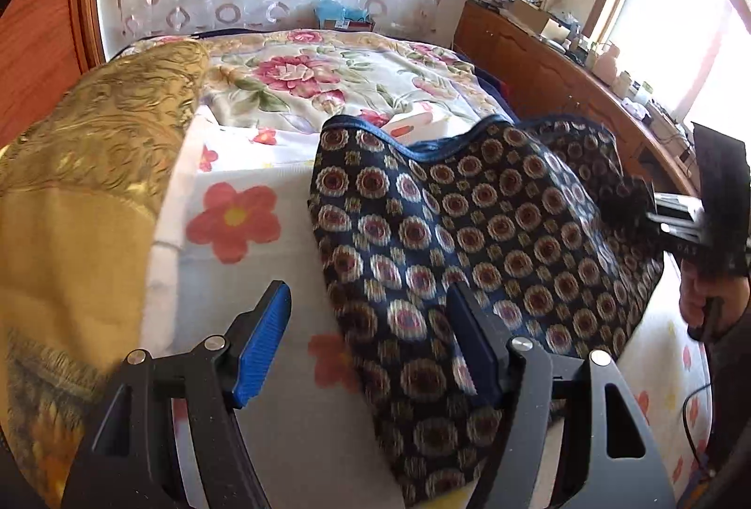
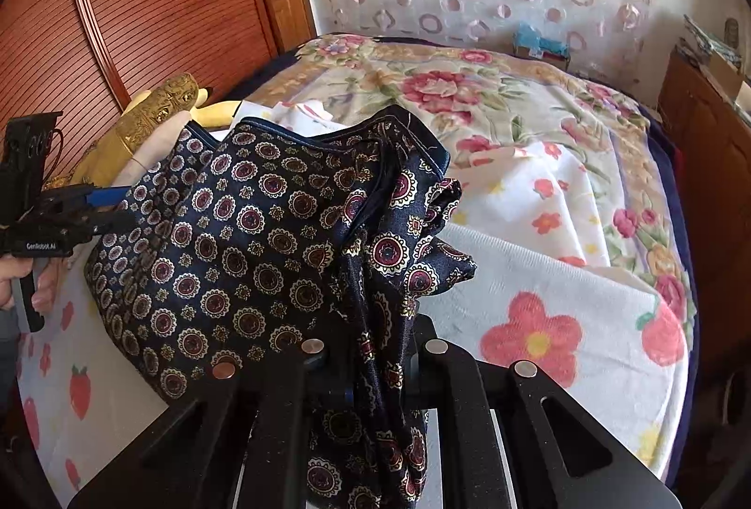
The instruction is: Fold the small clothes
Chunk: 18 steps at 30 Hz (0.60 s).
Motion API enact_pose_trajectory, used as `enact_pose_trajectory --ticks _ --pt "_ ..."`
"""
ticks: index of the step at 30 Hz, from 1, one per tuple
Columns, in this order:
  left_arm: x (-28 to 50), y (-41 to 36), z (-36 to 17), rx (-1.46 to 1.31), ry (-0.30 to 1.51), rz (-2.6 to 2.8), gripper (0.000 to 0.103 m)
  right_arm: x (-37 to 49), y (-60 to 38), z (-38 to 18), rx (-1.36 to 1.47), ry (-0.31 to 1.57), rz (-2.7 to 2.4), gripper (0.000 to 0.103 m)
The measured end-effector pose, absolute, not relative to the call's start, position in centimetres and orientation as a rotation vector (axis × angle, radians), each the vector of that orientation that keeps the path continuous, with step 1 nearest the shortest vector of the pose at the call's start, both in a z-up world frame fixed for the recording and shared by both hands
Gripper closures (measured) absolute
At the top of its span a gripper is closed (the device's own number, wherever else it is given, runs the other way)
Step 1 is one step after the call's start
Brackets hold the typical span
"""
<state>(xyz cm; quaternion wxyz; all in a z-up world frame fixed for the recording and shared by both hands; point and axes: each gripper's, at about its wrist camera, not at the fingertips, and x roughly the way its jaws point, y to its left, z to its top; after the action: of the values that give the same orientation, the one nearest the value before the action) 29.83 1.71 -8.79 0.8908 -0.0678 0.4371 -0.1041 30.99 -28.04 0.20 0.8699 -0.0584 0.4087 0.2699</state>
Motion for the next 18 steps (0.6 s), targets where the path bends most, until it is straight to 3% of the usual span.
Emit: enact_pose_trajectory --ticks 2,5,7,8,9,18 --pt "30.8 1.8 -9.2 -0.179 0.927 -0.215 0.034 31.7 -28.2 0.6 -0.113 0.856 0.567 0.092" --pt "31.2 2.1 -9.3 -0.255 0.919 -0.261 0.045 32.0 -28.4 0.8 -0.103 0.854 0.569 0.092" --pt "31.4 2.4 -9.6 -0.310 0.930 -0.304 0.069 32.0 -28.5 1.0 -0.101 0.848 0.570 0.092" --pt "31.5 2.3 -9.7 -0.318 0.935 -0.313 0.088 32.0 -28.5 1.1 -0.098 0.844 0.571 0.092" --pt "31.4 2.3 -9.8 -0.320 0.934 -0.325 0.096 31.8 -28.6 1.1 -0.093 0.836 0.571 0.092" --pt "24.6 2.7 -2.6 -0.264 0.688 -0.335 0.098 27.9 -26.9 6.0 -0.129 0.603 0.561 0.093"
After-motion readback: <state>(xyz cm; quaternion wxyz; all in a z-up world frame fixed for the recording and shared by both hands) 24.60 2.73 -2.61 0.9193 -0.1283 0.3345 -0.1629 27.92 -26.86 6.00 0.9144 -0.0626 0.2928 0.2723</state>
